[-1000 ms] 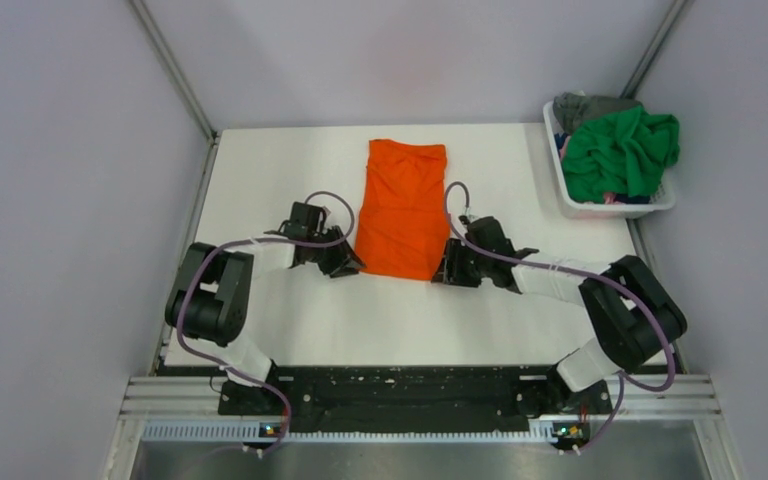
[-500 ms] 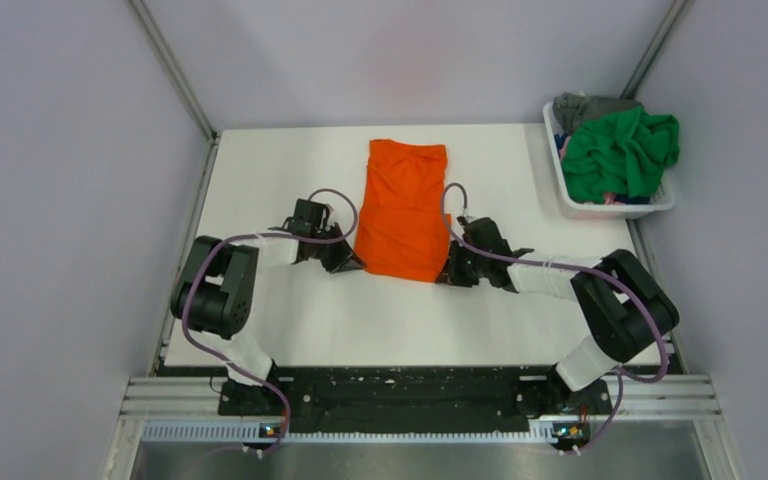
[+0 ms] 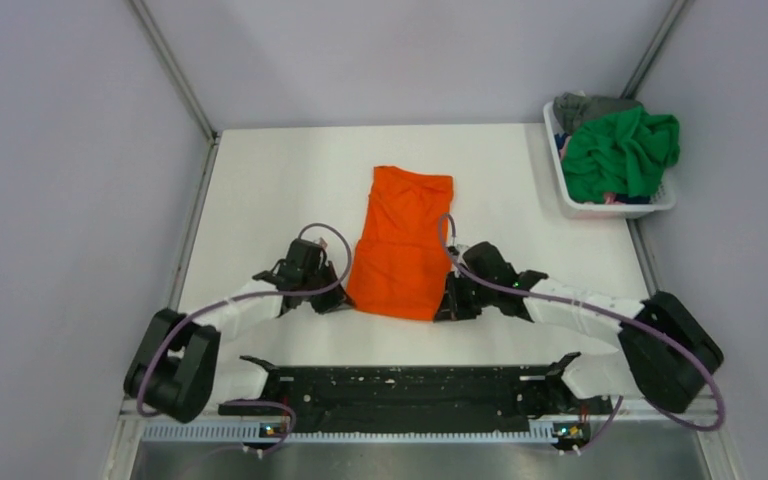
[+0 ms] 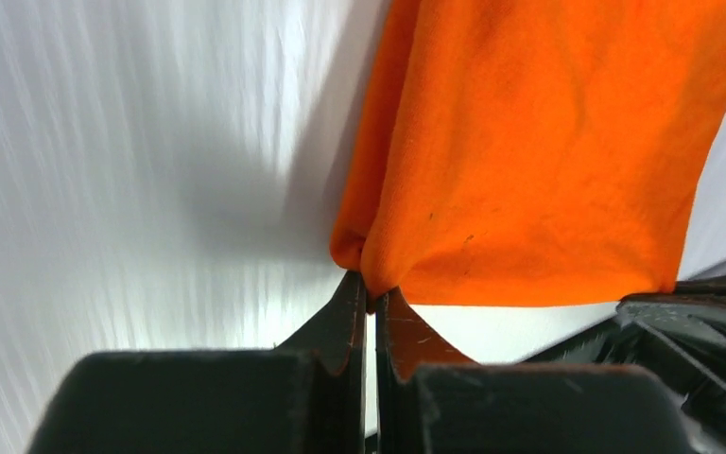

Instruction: Fold and stack the t-shirts

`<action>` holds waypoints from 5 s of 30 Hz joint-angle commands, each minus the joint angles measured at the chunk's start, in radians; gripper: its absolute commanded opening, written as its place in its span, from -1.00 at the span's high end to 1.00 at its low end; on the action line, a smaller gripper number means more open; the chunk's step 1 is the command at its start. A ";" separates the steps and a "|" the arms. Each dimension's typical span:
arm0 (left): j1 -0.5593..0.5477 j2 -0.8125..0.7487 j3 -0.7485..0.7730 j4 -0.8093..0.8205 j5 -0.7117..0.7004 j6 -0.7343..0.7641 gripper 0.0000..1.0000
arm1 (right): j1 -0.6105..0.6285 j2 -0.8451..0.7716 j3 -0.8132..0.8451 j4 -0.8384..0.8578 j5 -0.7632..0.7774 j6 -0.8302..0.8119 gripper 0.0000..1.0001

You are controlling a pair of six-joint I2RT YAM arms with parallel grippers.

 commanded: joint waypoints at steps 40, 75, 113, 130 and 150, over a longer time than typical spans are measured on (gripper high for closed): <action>0.082 0.209 0.697 -0.096 -0.082 0.137 1.00 | -0.515 0.131 0.355 -0.029 -0.463 -0.033 1.00; 0.109 0.709 0.980 -0.300 0.098 0.296 -0.72 | -0.577 -0.023 0.200 -0.025 -0.411 -0.171 -0.97; 0.428 1.073 1.680 -0.628 -0.642 0.552 1.00 | -0.578 -0.248 0.178 -0.187 -0.020 -0.244 -0.97; 0.625 1.223 1.923 -0.344 -0.441 0.627 1.00 | -0.578 -0.235 0.172 -0.160 0.008 -0.228 -0.97; 0.530 0.992 1.814 -0.205 -0.528 0.566 -0.98 | -0.578 -0.236 0.170 -0.155 0.047 -0.228 -0.97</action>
